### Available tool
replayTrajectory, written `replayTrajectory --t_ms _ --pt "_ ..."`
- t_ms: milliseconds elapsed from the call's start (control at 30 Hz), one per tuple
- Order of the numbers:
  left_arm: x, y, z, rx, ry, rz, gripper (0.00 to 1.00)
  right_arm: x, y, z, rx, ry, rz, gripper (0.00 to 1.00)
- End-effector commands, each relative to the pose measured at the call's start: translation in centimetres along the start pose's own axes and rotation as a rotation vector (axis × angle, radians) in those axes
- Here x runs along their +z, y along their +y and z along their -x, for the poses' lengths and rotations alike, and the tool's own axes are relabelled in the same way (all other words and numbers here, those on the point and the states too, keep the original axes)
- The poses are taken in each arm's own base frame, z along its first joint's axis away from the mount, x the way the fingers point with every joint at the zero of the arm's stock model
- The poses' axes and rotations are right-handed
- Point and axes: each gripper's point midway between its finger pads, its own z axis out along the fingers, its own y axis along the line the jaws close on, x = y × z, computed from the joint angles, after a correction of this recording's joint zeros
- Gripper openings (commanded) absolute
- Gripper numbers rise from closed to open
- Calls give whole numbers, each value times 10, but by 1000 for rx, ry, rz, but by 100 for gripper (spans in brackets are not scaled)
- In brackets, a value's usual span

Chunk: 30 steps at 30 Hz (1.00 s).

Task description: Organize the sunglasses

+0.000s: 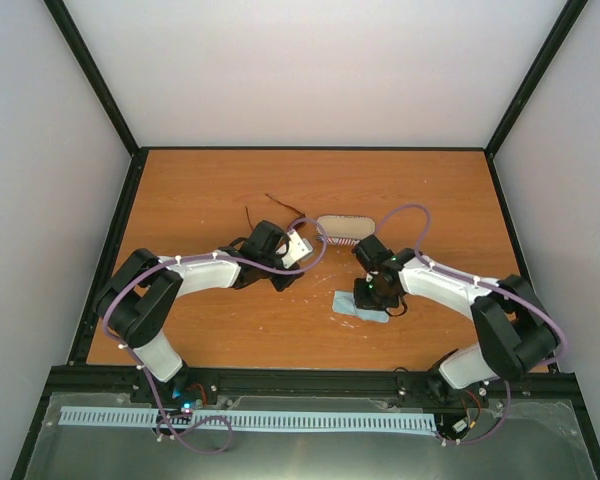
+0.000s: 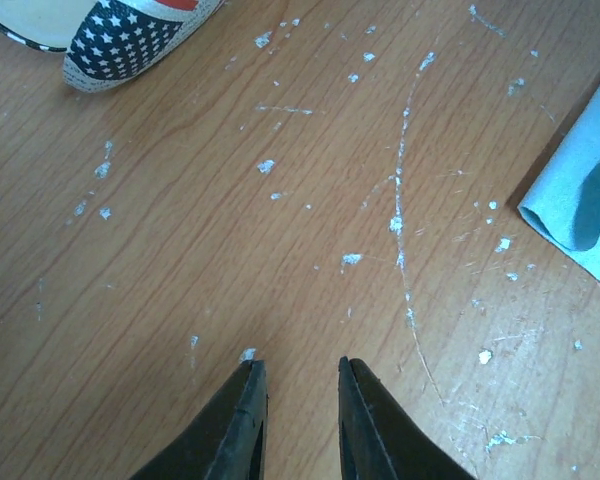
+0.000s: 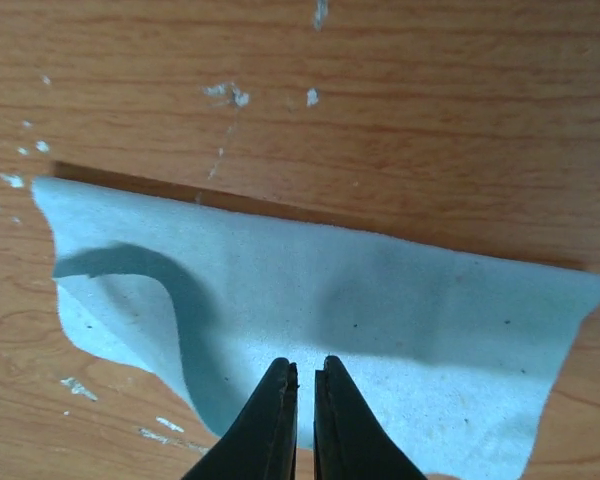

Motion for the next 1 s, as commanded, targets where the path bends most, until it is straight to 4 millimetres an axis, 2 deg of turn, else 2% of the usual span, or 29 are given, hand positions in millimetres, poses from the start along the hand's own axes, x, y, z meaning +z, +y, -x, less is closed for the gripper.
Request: replayTrajectory --t_ms 0,367,533,633,767,933,967 --pt "-9 6 18 21 -55 26 23 5 12 5 -37 6 31 8" --pt "-10 5 18 20 -60 25 23 15 41 -2 -95 42 101 9" --pt "-11 5 17 20 -62 26 23 16 51 -10 -125 63 119 9" --pt "-11 5 18 18 -65 26 23 12 50 -9 -123 47 111 9" --pt "-11 5 20 16 -68 22 30 -10 39 10 -105 -62 40 21" --pt "-9 6 24 15 -64 18 32 -25 -10 32 18 -123 -10 52" --pt "-9 6 24 16 -62 18 32 -25 -21 33 38 -123 -23 54"
